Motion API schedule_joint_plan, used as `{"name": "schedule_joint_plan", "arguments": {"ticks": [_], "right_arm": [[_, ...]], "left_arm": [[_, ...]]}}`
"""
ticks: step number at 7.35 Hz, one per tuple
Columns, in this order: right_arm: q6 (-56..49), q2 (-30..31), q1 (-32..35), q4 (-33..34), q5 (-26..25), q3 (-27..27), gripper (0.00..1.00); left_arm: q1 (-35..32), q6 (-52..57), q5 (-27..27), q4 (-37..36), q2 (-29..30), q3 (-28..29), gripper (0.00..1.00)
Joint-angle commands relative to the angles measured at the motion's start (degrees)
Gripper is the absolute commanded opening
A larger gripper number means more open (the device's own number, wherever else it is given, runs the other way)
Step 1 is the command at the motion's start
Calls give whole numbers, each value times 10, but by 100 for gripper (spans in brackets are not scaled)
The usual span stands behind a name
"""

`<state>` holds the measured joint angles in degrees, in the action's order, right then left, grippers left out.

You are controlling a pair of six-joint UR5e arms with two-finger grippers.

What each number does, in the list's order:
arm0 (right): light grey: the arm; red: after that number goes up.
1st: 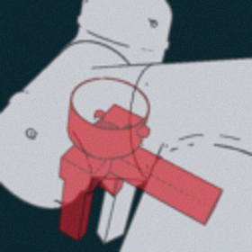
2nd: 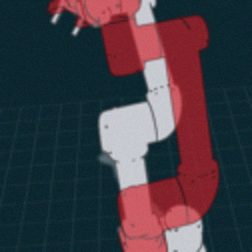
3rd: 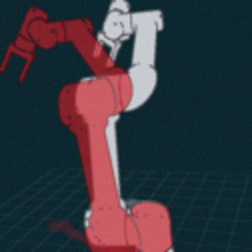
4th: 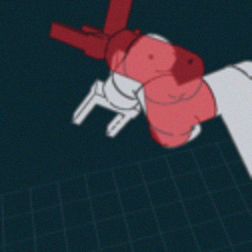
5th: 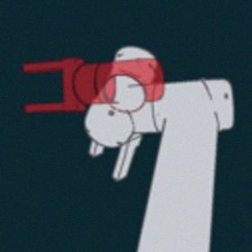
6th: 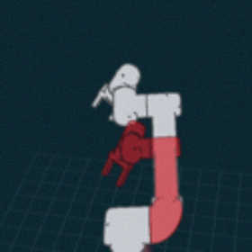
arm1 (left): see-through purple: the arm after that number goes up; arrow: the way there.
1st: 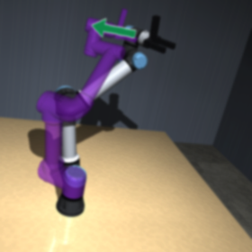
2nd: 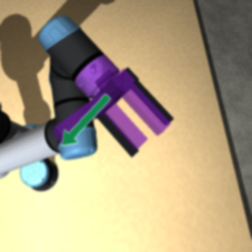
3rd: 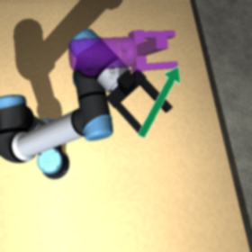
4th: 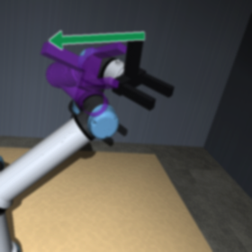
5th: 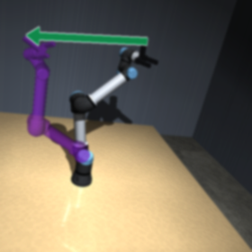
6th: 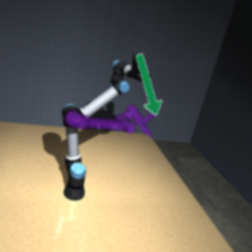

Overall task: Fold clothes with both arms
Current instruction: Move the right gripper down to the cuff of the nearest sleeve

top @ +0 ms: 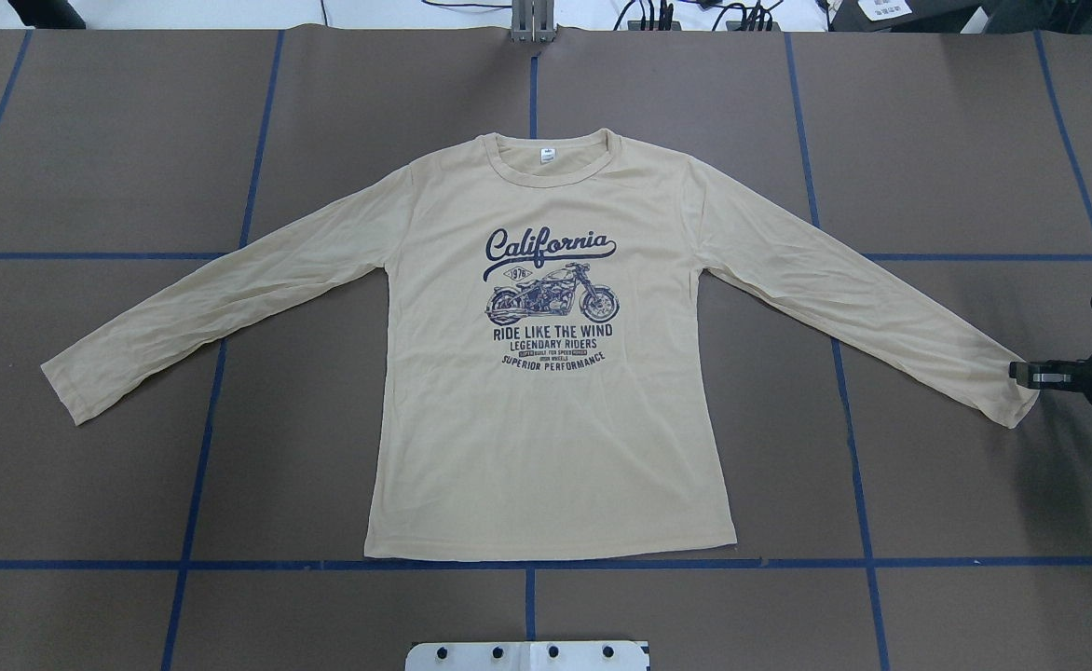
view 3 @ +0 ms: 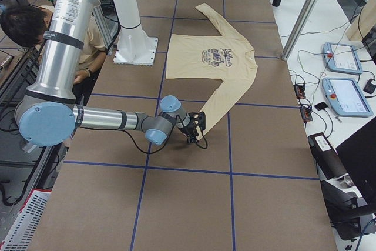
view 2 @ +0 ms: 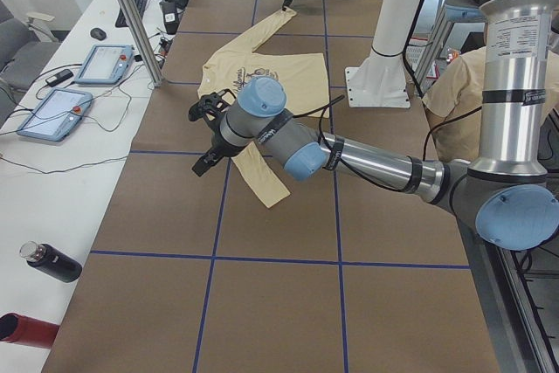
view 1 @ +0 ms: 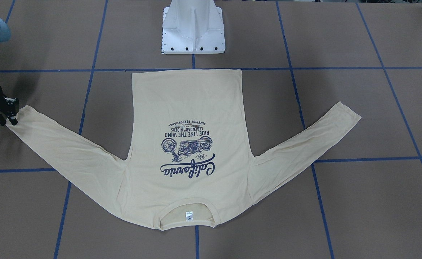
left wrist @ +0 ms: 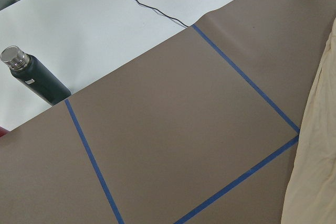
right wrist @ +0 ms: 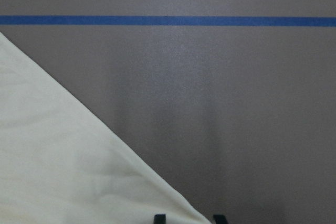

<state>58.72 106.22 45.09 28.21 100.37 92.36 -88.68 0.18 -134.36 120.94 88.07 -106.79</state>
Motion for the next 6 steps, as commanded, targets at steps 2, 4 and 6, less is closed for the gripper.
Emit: {"name": "schedule_joint_plan", "arguments": {"ticks": [2,4,6], "right_arm": [[-2,-6,0,0,1,6,0],[-5,-8,1,7,6,46,0],[-6,-47,39,22,8,73,0]], "left_arm": [[0,0,0,0,0,0,100],[0,0,0,0,0,1,100],[-1,0,0,0,-1,0,100]]}}
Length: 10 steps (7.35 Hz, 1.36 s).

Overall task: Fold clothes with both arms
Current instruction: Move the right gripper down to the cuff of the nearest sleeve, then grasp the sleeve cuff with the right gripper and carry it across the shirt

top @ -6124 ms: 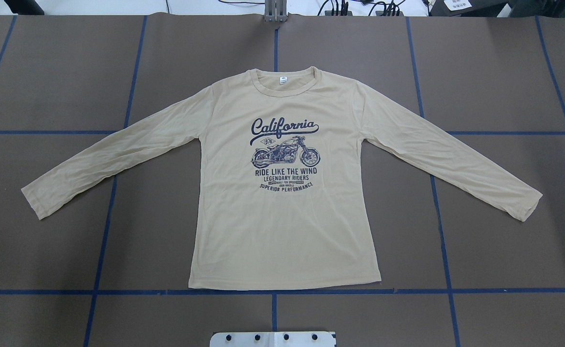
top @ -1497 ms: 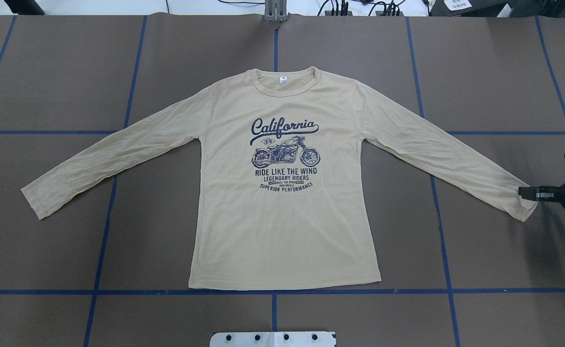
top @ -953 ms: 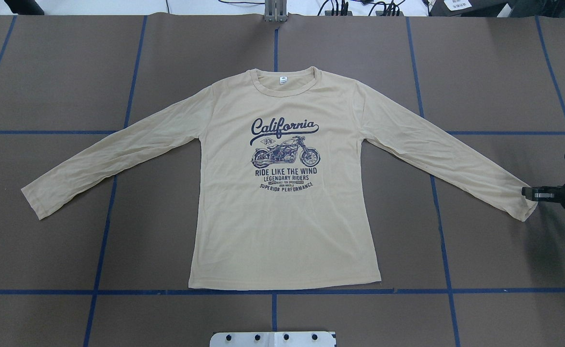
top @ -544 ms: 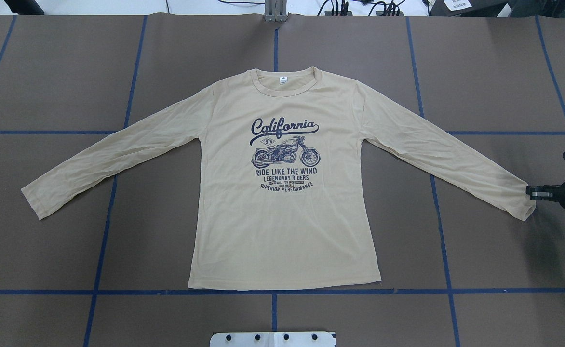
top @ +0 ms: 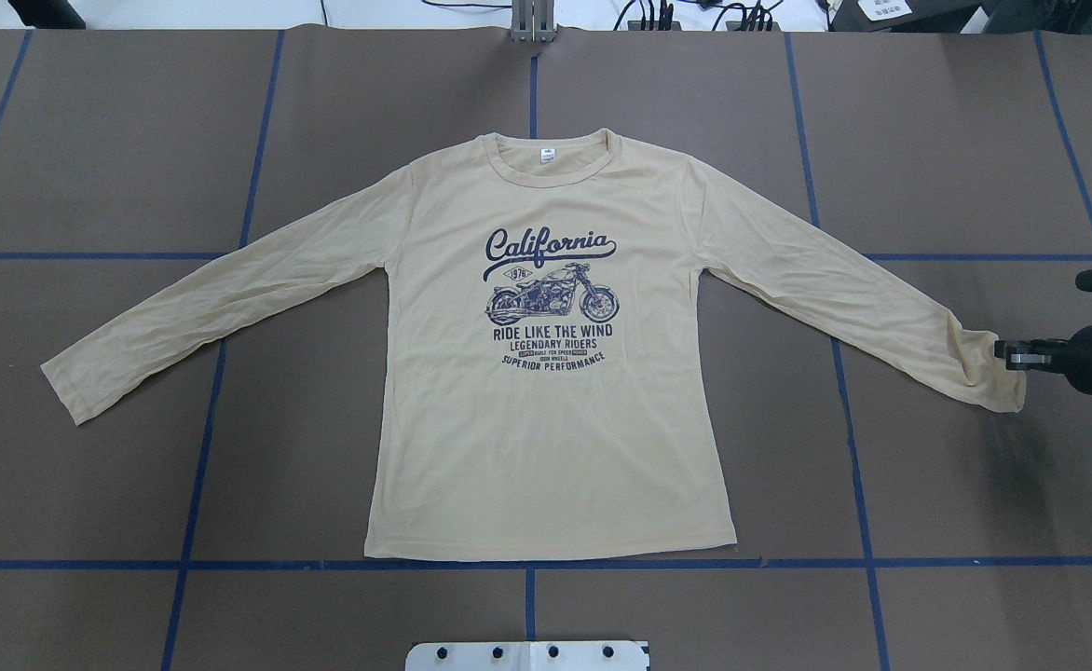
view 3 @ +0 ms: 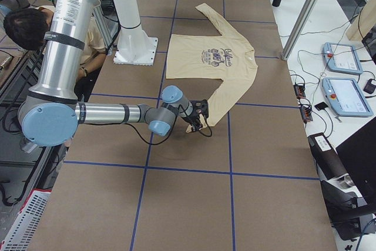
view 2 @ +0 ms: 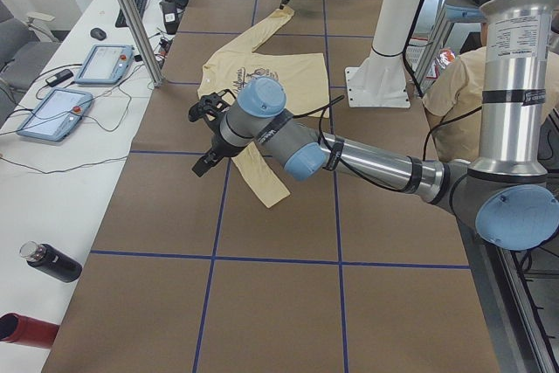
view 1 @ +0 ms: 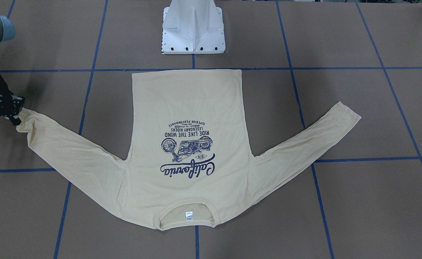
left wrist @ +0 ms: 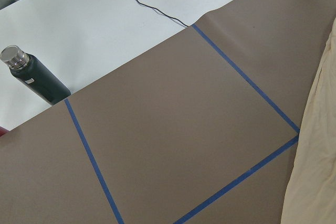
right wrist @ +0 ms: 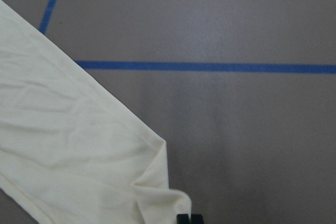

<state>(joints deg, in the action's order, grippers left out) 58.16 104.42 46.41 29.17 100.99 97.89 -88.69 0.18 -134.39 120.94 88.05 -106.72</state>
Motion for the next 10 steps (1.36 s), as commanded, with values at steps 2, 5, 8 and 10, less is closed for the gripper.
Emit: {"name": "schedule_joint_plan", "arguments": {"ticks": [2,5,8,10], "right_arm": [[1,-140,52,124,0,37,0],[11,-324,55,304,-36,48,0],[91,-543,-8,469,-136,-21,0],[146,-708,-60,464,-210,-217,0]], "left_arm": [[0,0,0,0,-1,0,100],[0,0,0,0,-1,0,100],[0,-1,0,-1,-1,1,100],[1,-12,0,0,2,5,100]]}}
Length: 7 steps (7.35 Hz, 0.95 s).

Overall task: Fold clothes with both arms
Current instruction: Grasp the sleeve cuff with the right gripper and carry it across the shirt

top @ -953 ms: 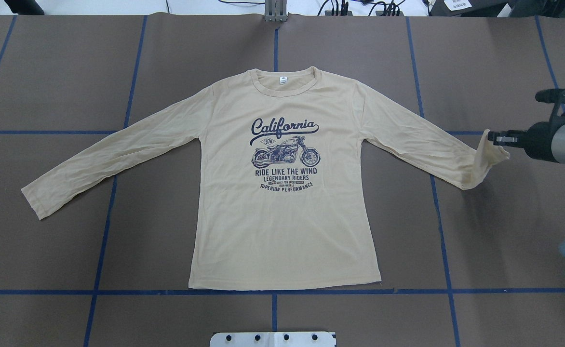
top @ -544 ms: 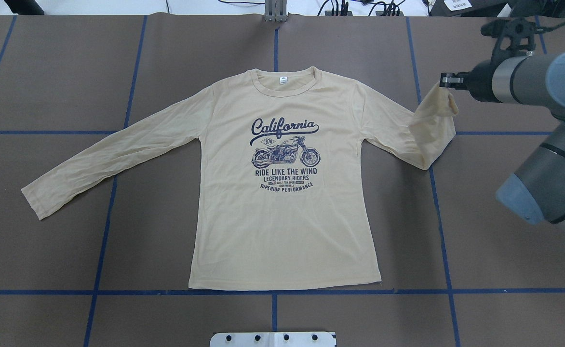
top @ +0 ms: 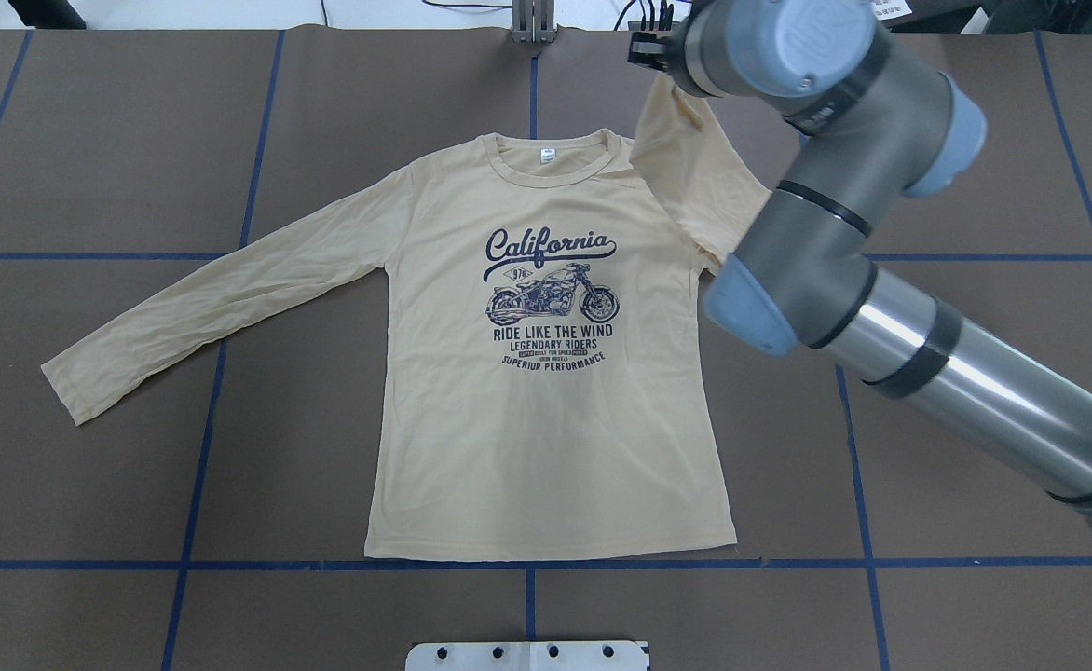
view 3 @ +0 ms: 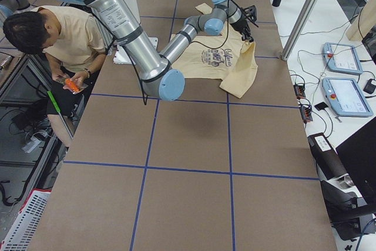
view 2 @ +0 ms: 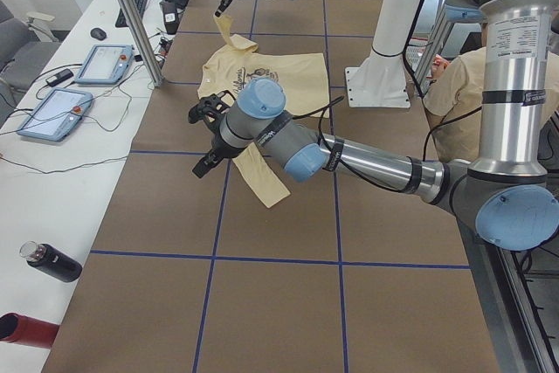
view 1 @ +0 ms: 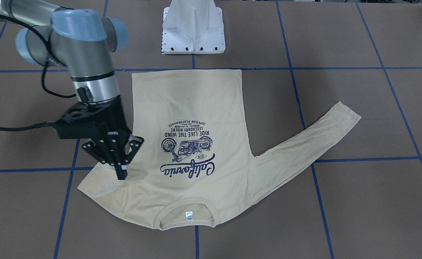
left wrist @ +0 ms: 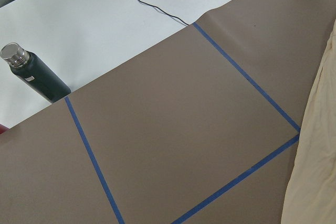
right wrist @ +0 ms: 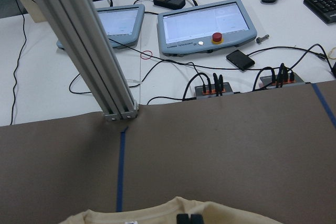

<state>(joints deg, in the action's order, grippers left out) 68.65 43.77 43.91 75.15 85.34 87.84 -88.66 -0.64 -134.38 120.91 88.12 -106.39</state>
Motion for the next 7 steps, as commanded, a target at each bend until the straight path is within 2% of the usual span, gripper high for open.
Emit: {"name": "schedule_joint_plan", "arguments": {"ticks": [1,2,4,6,7], "right_arm": [[57,-165,-59,4,-93,-194,0],[83,-189,-78,5,-96,-219,0],[111,-289,-107,4,-125,-352,0],[113,-316,-147,4,-145,-385,0],[113,-343,-162,4,-146,-424,0]], "left_arm": [[1,-4,0,0,1,1,100],[0,-4,0,0,0,1,100],[0,-4,0,-1,0,2,100],[0,-5,0,0,0,1,100],[0,-5,1,-1,0,2,100]]}}
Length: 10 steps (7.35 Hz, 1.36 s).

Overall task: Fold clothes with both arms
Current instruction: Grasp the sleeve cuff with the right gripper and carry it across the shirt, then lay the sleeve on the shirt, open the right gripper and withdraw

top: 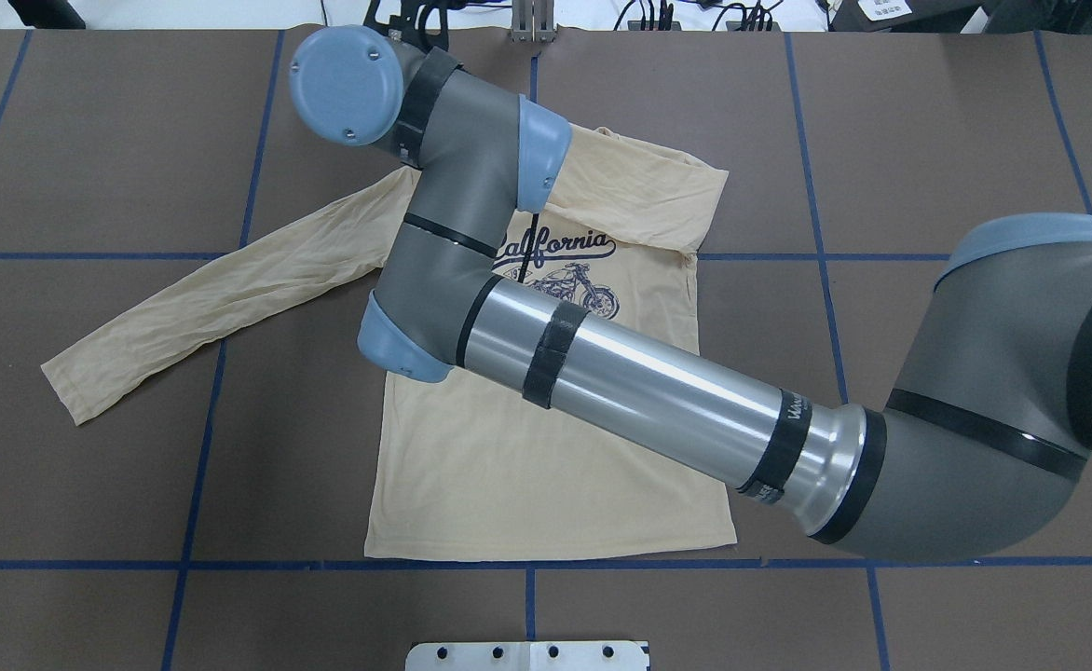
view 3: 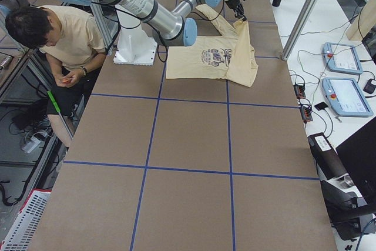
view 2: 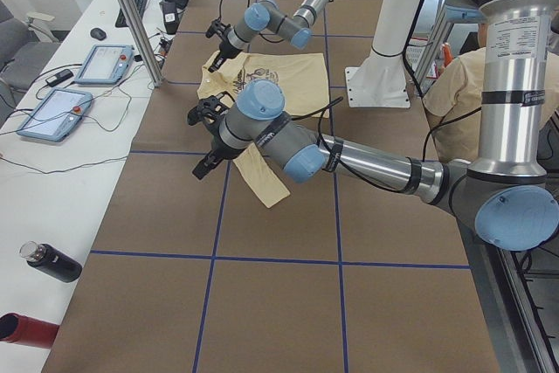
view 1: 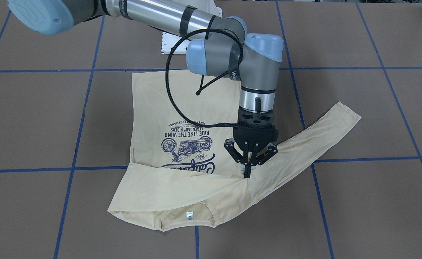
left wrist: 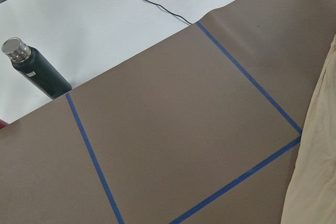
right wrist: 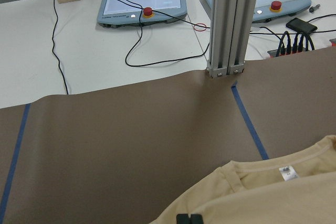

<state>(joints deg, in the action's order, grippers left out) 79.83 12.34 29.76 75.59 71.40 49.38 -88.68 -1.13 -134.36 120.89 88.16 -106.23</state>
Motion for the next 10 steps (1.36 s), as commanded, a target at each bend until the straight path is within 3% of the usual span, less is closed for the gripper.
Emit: {"name": "schedule_joint_plan", "arguments": {"ticks": [1,2,3,6,7,8,10], "right_arm": [[1,-41,-29,-1,-6,-52,0],[6,-47,-31,-2,-3,-52,45],[8,-50,-30,-2,1,-52,96],[8,-76,-1,7,83,-51,97],[1,-76,24,54,133,-32,97],[-34,-66,51,133,175,11,98],[-125,38,118,177,265,159,99]], "left_arm": [[0,0,0,0,0,1,100],[1,0,1,0,1,1,100],[0,0,1,0,1,1,100],[0,0,0,0,0,0,100],[1,0,0,0,0,1,100],[2,-4,-2,1,0,-2,100],[47,-10,-2,23,0,5,100]]}}
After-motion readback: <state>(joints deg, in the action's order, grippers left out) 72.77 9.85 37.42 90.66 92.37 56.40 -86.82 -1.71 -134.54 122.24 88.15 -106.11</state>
